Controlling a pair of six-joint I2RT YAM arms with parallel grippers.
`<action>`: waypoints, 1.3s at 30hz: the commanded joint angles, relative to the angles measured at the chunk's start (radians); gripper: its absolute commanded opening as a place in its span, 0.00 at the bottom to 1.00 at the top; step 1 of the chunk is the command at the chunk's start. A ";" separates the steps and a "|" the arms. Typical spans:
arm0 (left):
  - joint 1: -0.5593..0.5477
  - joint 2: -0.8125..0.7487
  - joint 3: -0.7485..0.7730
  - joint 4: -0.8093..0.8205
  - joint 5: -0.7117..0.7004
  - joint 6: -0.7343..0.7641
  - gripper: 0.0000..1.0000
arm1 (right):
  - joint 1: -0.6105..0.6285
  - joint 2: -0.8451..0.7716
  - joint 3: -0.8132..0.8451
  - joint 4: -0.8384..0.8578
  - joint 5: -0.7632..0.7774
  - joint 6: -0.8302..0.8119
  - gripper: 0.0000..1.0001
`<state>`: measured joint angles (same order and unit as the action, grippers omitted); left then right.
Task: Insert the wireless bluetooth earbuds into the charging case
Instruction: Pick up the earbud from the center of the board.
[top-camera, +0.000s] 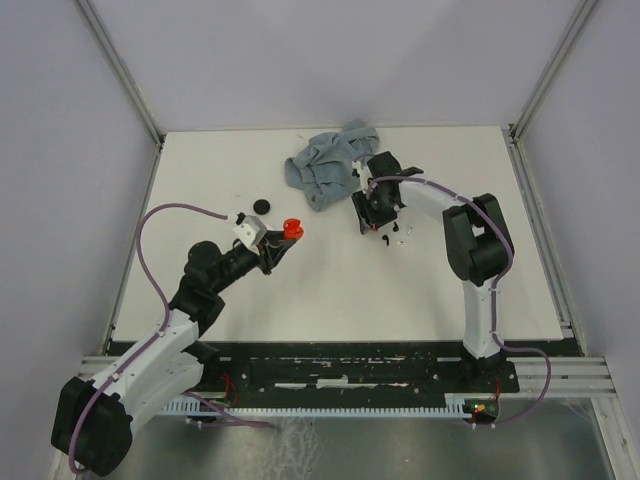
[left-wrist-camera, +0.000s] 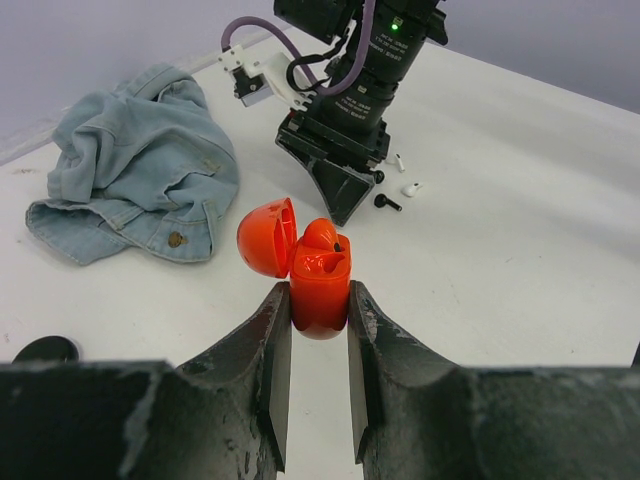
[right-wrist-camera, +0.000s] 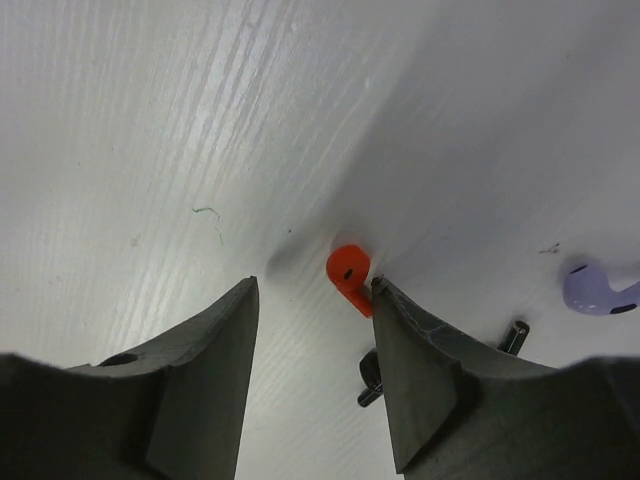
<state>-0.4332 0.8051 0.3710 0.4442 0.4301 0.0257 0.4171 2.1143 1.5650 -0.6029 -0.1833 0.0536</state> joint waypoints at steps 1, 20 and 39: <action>0.005 -0.005 0.020 0.062 0.026 0.044 0.03 | 0.015 -0.052 -0.045 -0.070 -0.019 0.034 0.57; 0.007 0.008 0.018 0.080 0.048 0.027 0.03 | 0.043 -0.003 0.047 -0.035 0.200 0.001 0.53; 0.007 0.010 0.020 0.085 0.063 0.026 0.03 | 0.066 0.102 0.133 -0.132 0.222 -0.083 0.43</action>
<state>-0.4332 0.8169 0.3710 0.4667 0.4744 0.0257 0.4774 2.1750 1.6684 -0.7082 0.0196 -0.0059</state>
